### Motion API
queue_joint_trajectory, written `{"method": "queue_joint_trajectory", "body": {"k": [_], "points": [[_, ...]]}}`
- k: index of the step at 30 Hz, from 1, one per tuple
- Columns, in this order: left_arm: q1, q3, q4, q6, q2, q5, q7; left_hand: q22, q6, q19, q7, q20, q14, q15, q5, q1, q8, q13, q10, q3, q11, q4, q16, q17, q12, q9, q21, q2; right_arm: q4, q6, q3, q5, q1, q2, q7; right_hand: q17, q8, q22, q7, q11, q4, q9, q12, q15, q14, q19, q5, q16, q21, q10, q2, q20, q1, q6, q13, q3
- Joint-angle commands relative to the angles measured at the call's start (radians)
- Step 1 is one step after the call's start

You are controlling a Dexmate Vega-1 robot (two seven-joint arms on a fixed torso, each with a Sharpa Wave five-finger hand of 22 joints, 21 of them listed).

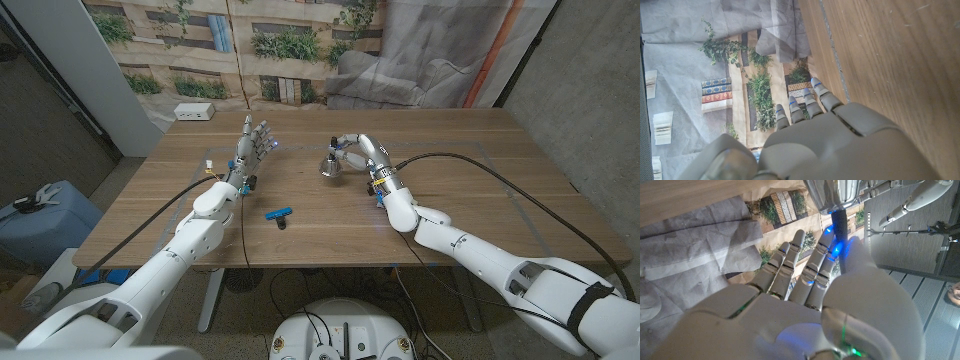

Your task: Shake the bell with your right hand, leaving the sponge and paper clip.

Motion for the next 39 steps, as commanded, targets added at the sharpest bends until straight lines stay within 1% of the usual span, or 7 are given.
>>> {"method": "queue_joint_trajectory", "body": {"k": [1,7,14,21,24,32,39], "points": [[0.000,0.000,0.000,0.000,0.000,0.000,0.000,0.006,0.000,0.008,-0.006,0.001,0.009,-0.098,0.007,0.003,0.006,0.005,0.003,0.000,-0.007,0.007,0.006,0.005,0.006,0.004,0.007,0.008,-0.037,-0.041,0.002,-0.068,0.002,-0.024,-0.050,0.003,-0.002,0.002,-0.021,-0.002,0.006,0.003,-0.005,-0.149,-0.002,0.004,-0.002,0.004,0.001,0.000,0.004,-0.058,0.013,0.020,0.003,-0.003],[0.000,0.000,0.000,0.000,0.000,0.000,0.000,0.006,0.000,0.008,-0.006,0.001,0.009,-0.098,0.007,0.003,0.006,0.005,0.003,0.000,-0.007,0.007,0.005,0.005,0.006,0.004,0.007,0.008,-0.039,-0.053,-0.008,-0.103,0.008,-0.028,-0.089,0.006,-0.004,0.002,-0.022,-0.003,0.003,0.003,-0.007,-0.153,-0.004,0.008,-0.003,0.005,0.003,0.002,0.001,-0.055,0.028,0.021,0.004,-0.004],[0.000,0.000,0.000,0.000,0.000,0.000,0.000,0.006,0.000,0.008,-0.006,0.001,0.009,-0.098,0.007,0.003,0.006,0.005,0.003,0.000,-0.007,0.007,0.006,0.005,0.006,0.004,0.007,0.008,-0.033,-0.054,-0.028,-0.142,0.026,-0.036,-0.111,0.011,-0.007,0.002,-0.025,-0.004,0.001,0.005,-0.010,-0.152,-0.006,0.012,-0.004,0.009,0.004,0.004,-0.010,-0.053,0.050,0.020,0.005,-0.011],[0.000,0.000,0.000,0.000,0.000,0.000,0.000,0.006,-0.001,0.008,-0.006,0.001,0.009,-0.098,0.007,0.003,0.006,0.005,0.003,0.000,-0.007,0.007,0.005,0.005,0.006,0.004,0.007,0.008,0.009,-0.044,-0.061,-0.200,0.059,-0.030,-0.175,0.014,-0.009,0.001,-0.029,-0.006,0.002,0.006,-0.015,-0.151,-0.007,0.013,-0.003,0.011,0.004,0.004,-0.019,-0.052,0.079,0.020,0.007,-0.019],[0.000,0.000,0.000,0.000,0.000,0.000,0.000,0.006,-0.001,0.008,-0.006,0.001,0.009,-0.098,0.007,0.003,0.006,0.005,0.003,0.000,-0.007,0.007,0.005,0.005,0.006,0.004,0.007,0.008,0.037,-0.047,-0.084,-0.244,0.081,-0.021,-0.231,0.014,-0.011,0.001,-0.030,-0.006,0.003,0.007,-0.016,-0.152,-0.008,0.013,-0.002,0.011,0.003,0.004,-0.023,-0.053,0.087,0.020,0.008,-0.022],[0.000,0.000,0.000,0.000,0.000,0.000,0.000,0.006,0.000,0.008,-0.006,0.002,0.009,-0.098,0.007,0.003,0.006,0.005,0.004,0.000,-0.004,0.007,0.006,0.005,0.006,0.004,0.007,0.008,0.073,-0.050,-0.117,-0.257,0.110,-0.007,-0.270,0.012,-0.013,0.001,-0.033,-0.007,0.005,0.009,-0.020,-0.151,-0.010,0.014,0.001,0.010,0.003,0.002,-0.035,-0.055,0.113,0.020,0.009,-0.034],[0.000,0.000,0.000,0.000,0.000,0.000,0.000,0.006,0.000,0.007,-0.006,0.001,0.009,-0.098,0.007,0.003,0.006,0.005,0.003,0.000,-0.006,0.007,0.006,0.005,0.006,0.004,0.007,0.008,0.086,-0.057,-0.143,-0.268,0.128,-0.010,-0.286,0.013,-0.013,0.001,-0.033,-0.007,0.010,0.009,-0.020,-0.150,-0.008,0.014,0.003,0.012,0.003,0.003,-0.036,-0.055,0.115,0.022,0.010,-0.040]]}}
